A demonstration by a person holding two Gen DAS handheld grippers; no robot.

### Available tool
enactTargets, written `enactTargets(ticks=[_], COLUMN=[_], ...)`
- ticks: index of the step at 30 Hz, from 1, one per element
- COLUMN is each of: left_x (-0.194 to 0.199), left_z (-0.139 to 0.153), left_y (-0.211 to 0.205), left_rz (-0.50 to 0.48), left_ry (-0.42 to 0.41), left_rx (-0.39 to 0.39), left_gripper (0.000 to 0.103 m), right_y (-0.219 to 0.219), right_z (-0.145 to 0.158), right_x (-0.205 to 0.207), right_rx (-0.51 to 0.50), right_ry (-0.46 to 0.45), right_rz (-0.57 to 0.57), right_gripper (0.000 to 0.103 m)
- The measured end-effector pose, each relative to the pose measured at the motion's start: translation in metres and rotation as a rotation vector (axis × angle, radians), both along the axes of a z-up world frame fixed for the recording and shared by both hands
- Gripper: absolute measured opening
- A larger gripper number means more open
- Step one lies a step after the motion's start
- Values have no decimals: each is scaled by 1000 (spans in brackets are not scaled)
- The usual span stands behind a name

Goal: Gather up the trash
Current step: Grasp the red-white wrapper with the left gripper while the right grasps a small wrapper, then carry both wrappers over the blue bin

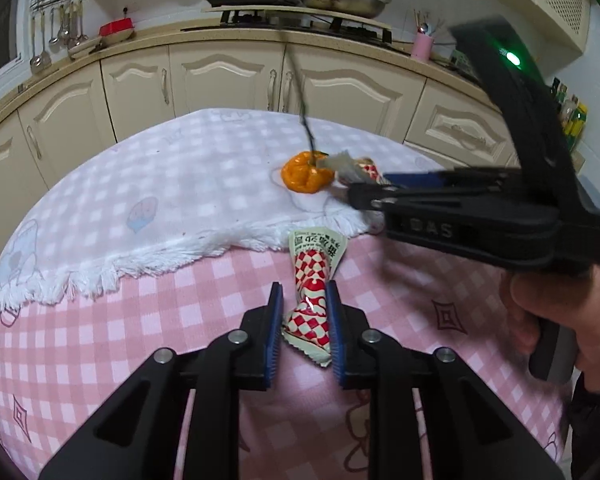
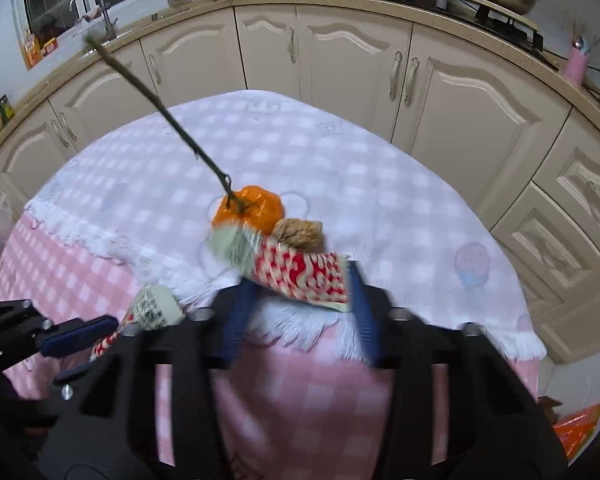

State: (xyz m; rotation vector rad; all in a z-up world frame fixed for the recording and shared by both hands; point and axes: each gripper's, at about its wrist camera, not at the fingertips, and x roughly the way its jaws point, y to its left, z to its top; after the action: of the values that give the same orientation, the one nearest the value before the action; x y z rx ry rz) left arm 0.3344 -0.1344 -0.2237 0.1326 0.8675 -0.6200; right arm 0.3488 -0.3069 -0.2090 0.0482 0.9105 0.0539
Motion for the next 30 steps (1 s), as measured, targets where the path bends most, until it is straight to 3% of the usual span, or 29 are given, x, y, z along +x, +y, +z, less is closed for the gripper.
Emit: enactTargets(ticks=[9,20,30], left_x=[2,-15,-89], left_z=[5,26,87], left_y=[17,37,48], left_rz=[42,75,106], left_ry=[-7,-82,-207], left_rx=[-61,-162,-267], left_gripper=[20,19,19], right_y=[3,2,-15], right_z=[14,62,116], right_x=[-36,-105,-178], right_rx=[57,132,168], right_ry=[-25,-128,-270], right_rz=[7,4,18], right_gripper=[31,31,31])
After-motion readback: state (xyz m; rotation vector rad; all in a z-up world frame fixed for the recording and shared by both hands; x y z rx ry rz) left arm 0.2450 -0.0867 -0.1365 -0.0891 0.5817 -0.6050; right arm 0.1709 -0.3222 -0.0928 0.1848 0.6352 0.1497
